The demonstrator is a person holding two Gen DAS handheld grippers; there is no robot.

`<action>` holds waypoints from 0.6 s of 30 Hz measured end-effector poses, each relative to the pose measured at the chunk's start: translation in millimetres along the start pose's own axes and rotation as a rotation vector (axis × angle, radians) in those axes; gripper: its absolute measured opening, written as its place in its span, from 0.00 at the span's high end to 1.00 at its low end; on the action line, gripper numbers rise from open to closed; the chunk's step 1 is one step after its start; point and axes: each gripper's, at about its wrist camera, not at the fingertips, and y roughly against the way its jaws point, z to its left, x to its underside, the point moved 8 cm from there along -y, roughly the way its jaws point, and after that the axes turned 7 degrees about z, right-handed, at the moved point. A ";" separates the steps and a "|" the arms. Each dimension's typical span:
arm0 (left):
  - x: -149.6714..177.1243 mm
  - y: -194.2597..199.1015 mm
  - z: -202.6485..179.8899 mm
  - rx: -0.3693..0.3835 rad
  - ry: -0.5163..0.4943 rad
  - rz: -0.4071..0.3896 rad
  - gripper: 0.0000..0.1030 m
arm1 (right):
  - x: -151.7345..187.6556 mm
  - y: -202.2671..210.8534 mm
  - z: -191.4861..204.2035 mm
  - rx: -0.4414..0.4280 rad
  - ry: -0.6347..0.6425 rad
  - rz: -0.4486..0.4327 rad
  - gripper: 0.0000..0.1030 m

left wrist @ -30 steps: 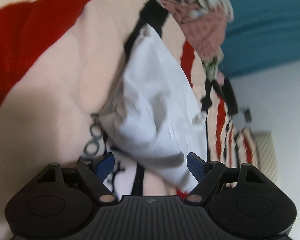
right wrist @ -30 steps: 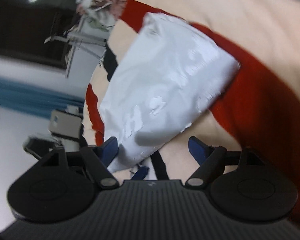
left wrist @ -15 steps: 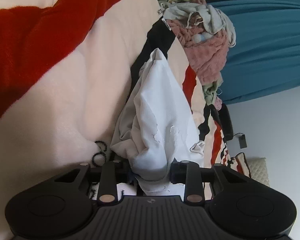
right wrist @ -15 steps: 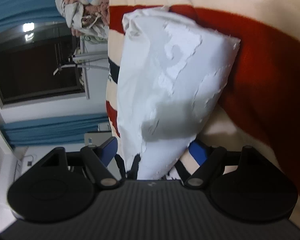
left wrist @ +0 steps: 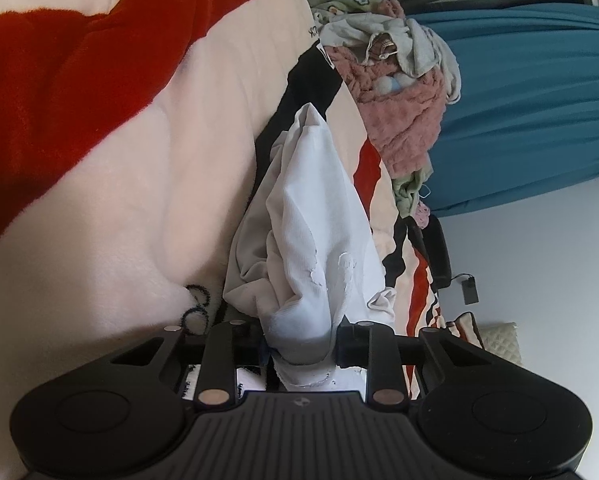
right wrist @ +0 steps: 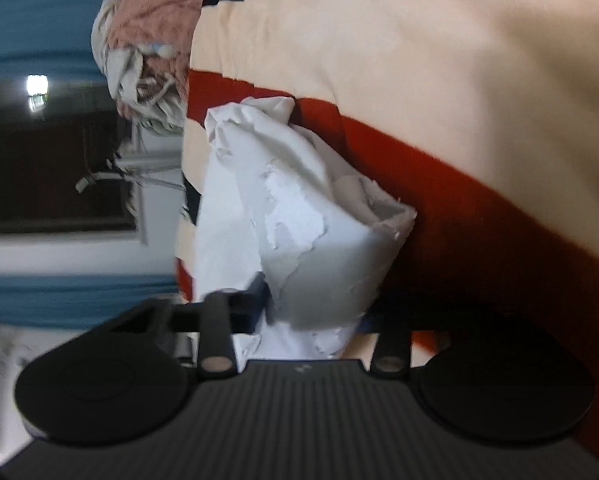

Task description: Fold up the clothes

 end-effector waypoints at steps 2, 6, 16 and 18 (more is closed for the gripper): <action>0.6 1.0 -0.7 -0.002 -0.009 -0.001 0.71 | 0.8 6.3 4.6 -0.004 0.030 -0.015 0.73; 2.8 10.1 -14.4 0.014 -0.015 0.010 0.71 | 7.3 26.5 21.2 -0.019 0.096 -0.057 0.77; 26.0 7.8 -106.3 0.020 -0.057 0.157 0.71 | -8.7 122.8 73.2 -0.087 0.138 -0.191 0.78; 27.4 -4.3 -130.6 0.015 -0.084 0.185 0.71 | -28.9 133.9 81.6 -0.094 0.147 -0.221 0.78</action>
